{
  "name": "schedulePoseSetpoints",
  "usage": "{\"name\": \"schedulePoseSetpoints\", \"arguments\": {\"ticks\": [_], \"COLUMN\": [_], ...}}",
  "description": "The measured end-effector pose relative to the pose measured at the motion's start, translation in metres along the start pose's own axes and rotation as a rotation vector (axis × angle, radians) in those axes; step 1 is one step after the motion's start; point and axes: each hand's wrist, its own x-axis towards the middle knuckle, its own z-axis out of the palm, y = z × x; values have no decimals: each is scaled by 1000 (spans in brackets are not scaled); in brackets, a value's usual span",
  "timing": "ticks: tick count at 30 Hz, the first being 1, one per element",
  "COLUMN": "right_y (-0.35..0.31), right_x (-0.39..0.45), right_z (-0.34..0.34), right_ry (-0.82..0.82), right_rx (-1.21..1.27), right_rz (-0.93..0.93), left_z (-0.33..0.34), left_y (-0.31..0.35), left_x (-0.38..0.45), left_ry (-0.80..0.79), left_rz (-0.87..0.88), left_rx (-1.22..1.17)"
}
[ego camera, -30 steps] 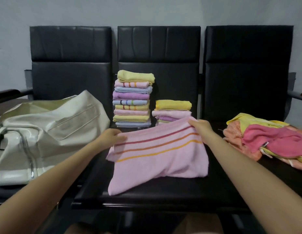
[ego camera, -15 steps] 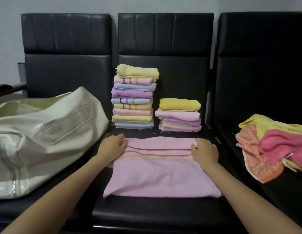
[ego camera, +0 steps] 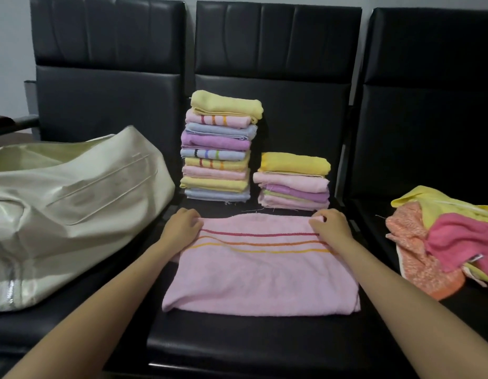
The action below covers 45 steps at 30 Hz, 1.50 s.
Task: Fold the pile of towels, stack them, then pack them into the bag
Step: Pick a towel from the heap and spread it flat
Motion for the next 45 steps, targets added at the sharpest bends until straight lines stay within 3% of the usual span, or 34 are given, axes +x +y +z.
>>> {"name": "schedulePoseSetpoints", "arguments": {"ticks": [5,14,20,23,31,34,38,41,45], "right_y": [-3,-4,4,0,-11,-33,-96,-131,-159], "right_x": [0,10,-4,-18,-67,-67,-68,-75,-86], "right_z": [10,-5,6,4,-22,-59,-125,-160,-189], "right_ry": [-84,-275,-116,-76,-37,48,244,290,292], "right_rx": [-185,90,92,228,419,427,635,694,697], "right_rz": [-59,45,-42,-10,-6,-61,-118,-165,-227], "left_z": [-13,-15,-12,-12,-31,-65,-123,-157,-188], "left_y": [-3,-3,-12,-8,0,23,70,95,112], "left_x": [8,12,2,-3,-23,-24,-36,-45,-50], "left_ry": [-83,-162,-57,-49,-144,5,361,435,475], "left_rz": [28,30,4,2,18,77,154,167,133], "left_rx": [-15,-47,-287,-309,-114,-167,-624,-900,-1022]}}
